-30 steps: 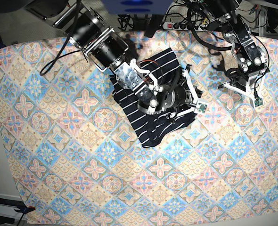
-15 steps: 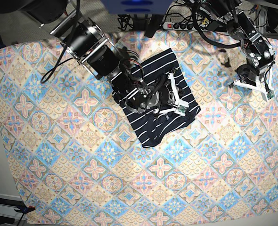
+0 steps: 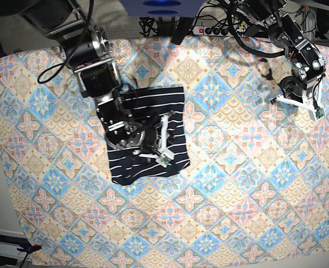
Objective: Fold the T-shirt properly
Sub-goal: 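Drag the folded shirt with the right gripper toward the cloth corner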
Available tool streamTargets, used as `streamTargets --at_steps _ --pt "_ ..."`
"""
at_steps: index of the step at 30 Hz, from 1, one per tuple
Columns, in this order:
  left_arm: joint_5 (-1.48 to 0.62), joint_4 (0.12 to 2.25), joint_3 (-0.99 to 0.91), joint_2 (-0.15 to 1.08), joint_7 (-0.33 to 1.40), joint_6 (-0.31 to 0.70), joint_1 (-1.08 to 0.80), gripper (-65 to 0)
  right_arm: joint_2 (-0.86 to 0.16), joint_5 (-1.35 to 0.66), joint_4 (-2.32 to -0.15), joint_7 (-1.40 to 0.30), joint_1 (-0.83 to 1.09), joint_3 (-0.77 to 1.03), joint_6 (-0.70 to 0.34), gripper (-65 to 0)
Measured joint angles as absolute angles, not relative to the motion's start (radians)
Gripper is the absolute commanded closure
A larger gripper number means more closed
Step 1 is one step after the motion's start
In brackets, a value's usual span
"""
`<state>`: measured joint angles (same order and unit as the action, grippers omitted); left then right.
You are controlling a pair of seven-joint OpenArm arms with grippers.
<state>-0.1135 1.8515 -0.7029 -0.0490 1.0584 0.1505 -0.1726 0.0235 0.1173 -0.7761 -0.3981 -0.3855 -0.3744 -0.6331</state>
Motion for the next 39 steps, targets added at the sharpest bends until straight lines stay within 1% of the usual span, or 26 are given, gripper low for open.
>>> streamTargets --at_steps 10,15,18,22,26,29,33,39 --pt "-0.113 1.851 -0.702 -0.047 1.058 0.15 -0.172 0.0 -0.135 0.105 -0.78 -0.378 -0.41 -0.368 -0.632 -2.5" --pt "-0.113 1.851 -0.702 -0.047 1.058 0.15 -0.171 0.0 -0.192 0.122 -0.801 -0.375 -0.414 -0.367 -0.628 -2.5" --pt "-0.114 1.85 -0.702 -0.047 1.058 0.15 -0.169 0.0 -0.202 0.162 -0.943 -0.483 -0.384 -0.368 -0.617 -2.5" --pt "-0.113 1.848 -0.698 -0.047 1.058 0.15 -0.168 0.0 -0.205 0.156 -1.226 -0.59 -0.292 -0.366 -0.614 -2.5" --pt "-0.113 1.848 -0.698 -0.047 1.058 0.15 -0.167 0.0 -0.188 0.146 -1.436 -0.66 -0.191 -0.369 -0.616 -2.5" --pt "-0.113 1.848 -0.698 -0.047 1.058 0.15 -0.168 0.0 -0.192 0.148 -1.491 -0.705 -0.118 -0.369 -0.617 -2.5" --pt "-0.113 1.848 -0.696 -0.05 1.058 0.15 -0.164 0.0 -0.199 0.15 -1.494 -0.727 -0.05 -0.372 -0.617 -2.5" --pt "-0.114 1.809 -0.696 -0.05 1.056 0.151 -0.143 0.0 -0.141 0.141 -1.407 -0.706 -0.034 -0.375 -0.617 -2.5"
